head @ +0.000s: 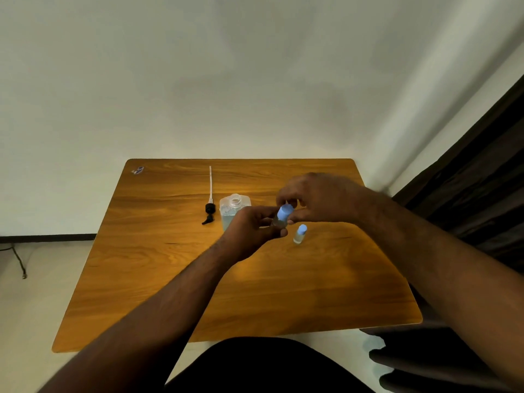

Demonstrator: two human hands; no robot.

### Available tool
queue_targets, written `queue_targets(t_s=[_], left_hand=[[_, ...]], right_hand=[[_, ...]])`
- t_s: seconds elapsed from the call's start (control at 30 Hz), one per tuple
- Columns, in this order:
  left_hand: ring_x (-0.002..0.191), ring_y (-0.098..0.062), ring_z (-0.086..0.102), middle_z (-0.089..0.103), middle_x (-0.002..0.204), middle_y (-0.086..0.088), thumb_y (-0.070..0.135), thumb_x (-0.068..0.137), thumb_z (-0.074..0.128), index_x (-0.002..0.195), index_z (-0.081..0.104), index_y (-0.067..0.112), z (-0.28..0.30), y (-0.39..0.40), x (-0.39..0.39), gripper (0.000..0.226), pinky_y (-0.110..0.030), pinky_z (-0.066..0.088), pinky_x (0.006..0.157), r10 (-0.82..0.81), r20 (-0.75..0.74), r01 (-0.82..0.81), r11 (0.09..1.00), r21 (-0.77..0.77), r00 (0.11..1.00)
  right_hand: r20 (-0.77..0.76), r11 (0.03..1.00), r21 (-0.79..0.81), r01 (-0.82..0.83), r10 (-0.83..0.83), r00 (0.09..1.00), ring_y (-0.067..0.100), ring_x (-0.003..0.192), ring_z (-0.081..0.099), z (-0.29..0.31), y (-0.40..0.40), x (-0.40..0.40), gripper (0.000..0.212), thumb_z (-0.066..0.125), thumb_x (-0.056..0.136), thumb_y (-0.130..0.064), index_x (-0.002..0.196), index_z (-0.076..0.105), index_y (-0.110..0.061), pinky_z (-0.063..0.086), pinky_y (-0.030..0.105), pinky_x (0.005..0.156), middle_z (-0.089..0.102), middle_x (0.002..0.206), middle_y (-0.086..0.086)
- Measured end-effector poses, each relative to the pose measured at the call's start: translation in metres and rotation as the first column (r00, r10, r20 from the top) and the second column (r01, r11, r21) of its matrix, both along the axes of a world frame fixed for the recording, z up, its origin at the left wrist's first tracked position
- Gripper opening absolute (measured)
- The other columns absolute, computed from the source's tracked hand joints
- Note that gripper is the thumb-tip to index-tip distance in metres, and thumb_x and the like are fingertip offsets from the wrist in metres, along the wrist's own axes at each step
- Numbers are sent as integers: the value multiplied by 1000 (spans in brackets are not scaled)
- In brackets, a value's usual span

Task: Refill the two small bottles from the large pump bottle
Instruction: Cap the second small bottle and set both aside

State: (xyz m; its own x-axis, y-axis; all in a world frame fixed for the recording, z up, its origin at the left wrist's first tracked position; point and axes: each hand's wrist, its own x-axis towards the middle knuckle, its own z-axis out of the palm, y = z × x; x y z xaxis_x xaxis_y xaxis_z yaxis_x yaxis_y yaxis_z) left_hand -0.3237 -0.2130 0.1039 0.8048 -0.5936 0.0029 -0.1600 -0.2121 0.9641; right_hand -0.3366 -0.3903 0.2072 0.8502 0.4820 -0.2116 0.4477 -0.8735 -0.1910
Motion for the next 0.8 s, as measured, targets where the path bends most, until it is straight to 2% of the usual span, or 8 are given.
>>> queue_targets(t_s=[0.13,0.27,0.37,0.47,0.53,0.6,0.7,0.8], left_hand=[[83,0,68,73,78,17,12,79,77,93,69,35,-7,-2,-2,28,-24,59,76,18,29,-18,1000,23,999],[80,-19,69,73,79,-5,14,79,78,91,73,12,-18,-3,-6,14,-43,59,74,70,57,-73,995,63,996],[73,-12,68,72,74,1,13,79,77,85,73,18,-23,-6,-10,9,-37,59,69,117,87,-122,991,47,989],[70,-5,69,72,73,8,8,81,74,86,71,30,-26,-10,-15,22,-25,59,61,175,71,-176,984,-2,982],[69,3,68,71,72,20,5,82,71,93,72,27,-30,-12,-17,25,-15,54,58,212,101,-211,977,-28,972],[69,6,66,69,71,24,4,82,71,98,73,21,-34,-13,-14,24,-13,52,59,245,101,-242,969,-39,964],[76,3,68,72,78,15,12,81,74,93,71,23,-37,-14,-3,16,-14,52,64,238,55,-236,971,-41,970],[85,-6,70,73,90,8,17,75,82,99,68,19,-37,-21,13,28,-20,57,71,242,-90,-247,968,-49,966]], right_hand=[[98,997,-75,-28,35,995,12,78,55,-8,3,-4,19,60,86,-33,100,60,-19,50,28,64,62,90,-3],[110,989,-112,-100,113,988,12,76,52,-19,6,-4,16,54,90,-32,97,58,-19,44,27,62,55,85,-6],[126,990,-103,-97,110,986,12,76,50,-27,5,-4,14,53,90,-32,93,58,-19,36,24,60,56,85,-4],[192,1000,-13,-4,6,981,12,74,47,-37,10,-8,14,55,88,-31,88,58,-17,38,26,59,56,82,-3],[244,994,60,89,-102,964,13,72,46,-51,18,-12,14,55,87,-29,87,58,-15,38,27,59,58,82,0],[275,975,119,190,-216,937,13,71,47,-65,23,-16,18,56,88,-31,89,59,-13,36,25,57,60,83,2],[180,865,335,373,-447,876,10,65,46,-76,17,-19,32,62,83,-47,96,61,-18,34,25,53,56,76,-7],[-129,546,563,620,-683,719,6,68,53,-87,-4,-22,45,69,75,-52,112,59,-29,43,22,54,57,82,-9]])
